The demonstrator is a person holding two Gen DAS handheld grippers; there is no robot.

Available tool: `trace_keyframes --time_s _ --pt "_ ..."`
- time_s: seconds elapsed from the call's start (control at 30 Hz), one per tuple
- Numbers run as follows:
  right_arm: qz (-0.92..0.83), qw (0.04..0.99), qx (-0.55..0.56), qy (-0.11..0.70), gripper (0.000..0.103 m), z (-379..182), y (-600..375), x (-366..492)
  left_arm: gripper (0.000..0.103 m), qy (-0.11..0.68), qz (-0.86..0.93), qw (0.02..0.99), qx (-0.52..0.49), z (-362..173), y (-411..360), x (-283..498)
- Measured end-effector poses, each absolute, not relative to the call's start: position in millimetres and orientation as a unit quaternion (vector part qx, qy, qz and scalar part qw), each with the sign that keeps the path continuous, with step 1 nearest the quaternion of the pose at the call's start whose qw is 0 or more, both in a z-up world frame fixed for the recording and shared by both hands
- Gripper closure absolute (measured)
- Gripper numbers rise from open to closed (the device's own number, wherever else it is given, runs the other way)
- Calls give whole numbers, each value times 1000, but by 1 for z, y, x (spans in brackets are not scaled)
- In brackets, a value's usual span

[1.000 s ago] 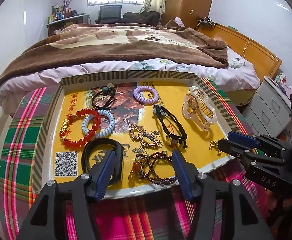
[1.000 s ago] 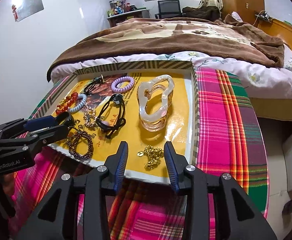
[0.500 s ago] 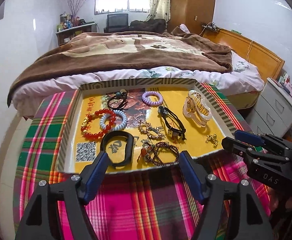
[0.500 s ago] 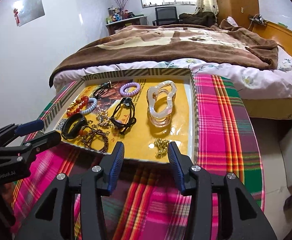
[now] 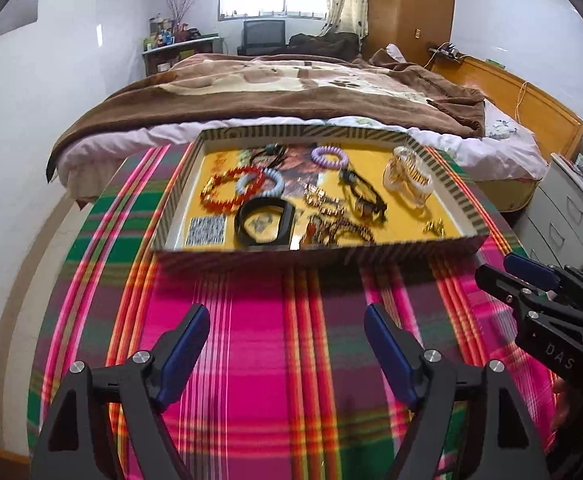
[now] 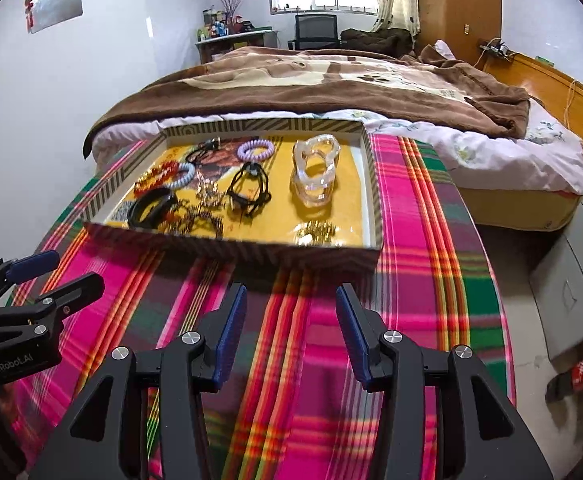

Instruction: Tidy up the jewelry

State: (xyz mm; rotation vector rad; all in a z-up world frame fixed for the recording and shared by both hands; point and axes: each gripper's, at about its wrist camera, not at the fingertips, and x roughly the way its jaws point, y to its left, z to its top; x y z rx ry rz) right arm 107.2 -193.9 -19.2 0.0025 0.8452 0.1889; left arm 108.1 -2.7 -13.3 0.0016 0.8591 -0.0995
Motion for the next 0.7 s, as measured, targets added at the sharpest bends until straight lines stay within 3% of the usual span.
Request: trace_keyframes --time_s 0.7 --pt "65 895 4 441 56 -42 -189 81 23 442 -18 897 -7 -39 8 85"
